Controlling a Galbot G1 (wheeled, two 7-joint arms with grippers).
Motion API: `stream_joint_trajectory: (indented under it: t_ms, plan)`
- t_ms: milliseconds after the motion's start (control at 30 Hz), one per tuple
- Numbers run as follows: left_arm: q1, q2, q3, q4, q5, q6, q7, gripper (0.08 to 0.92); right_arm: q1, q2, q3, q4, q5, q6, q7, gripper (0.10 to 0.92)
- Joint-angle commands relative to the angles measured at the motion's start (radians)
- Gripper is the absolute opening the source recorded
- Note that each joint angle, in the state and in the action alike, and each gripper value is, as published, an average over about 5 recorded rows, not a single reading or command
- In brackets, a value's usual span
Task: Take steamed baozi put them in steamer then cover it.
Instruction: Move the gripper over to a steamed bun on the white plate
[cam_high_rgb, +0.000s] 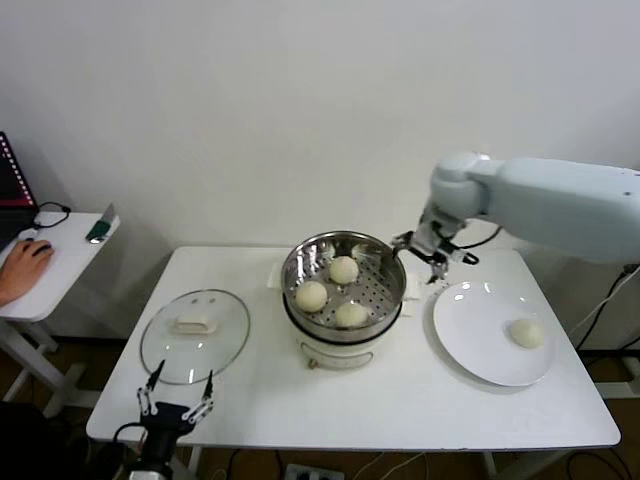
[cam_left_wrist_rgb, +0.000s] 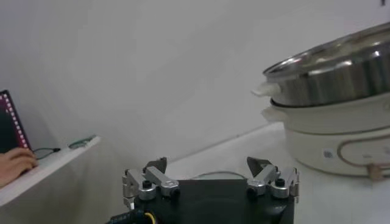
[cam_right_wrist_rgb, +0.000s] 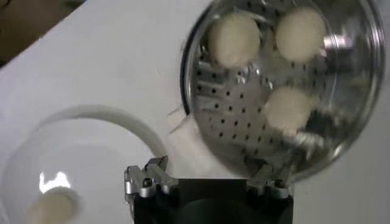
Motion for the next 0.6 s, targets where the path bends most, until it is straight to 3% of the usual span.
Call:
stream_joint_trajectory:
  t_ms: [33,400,600]
  plan:
    - [-0.010,-0.003,0.000,-0.009,0.001,0.007,-0.005,0.823,-0.239,-0.325,0.193,-0.094,0.124,-0.257,-0.042,0.823]
    - [0.026,-0.011,-0.015,-0.027,0.002,0.002,-0.013,0.823,-0.763,-0.335,0.712,-0.361,-0.237,-0.090,-0.146,0.823]
    - [0.030,-0.015,-0.027,-0.021,0.000,0.003,-0.013,0.823,-0.857,-0.264,0.838,-0.492,-0.334,-0.026,-0.141,0.823]
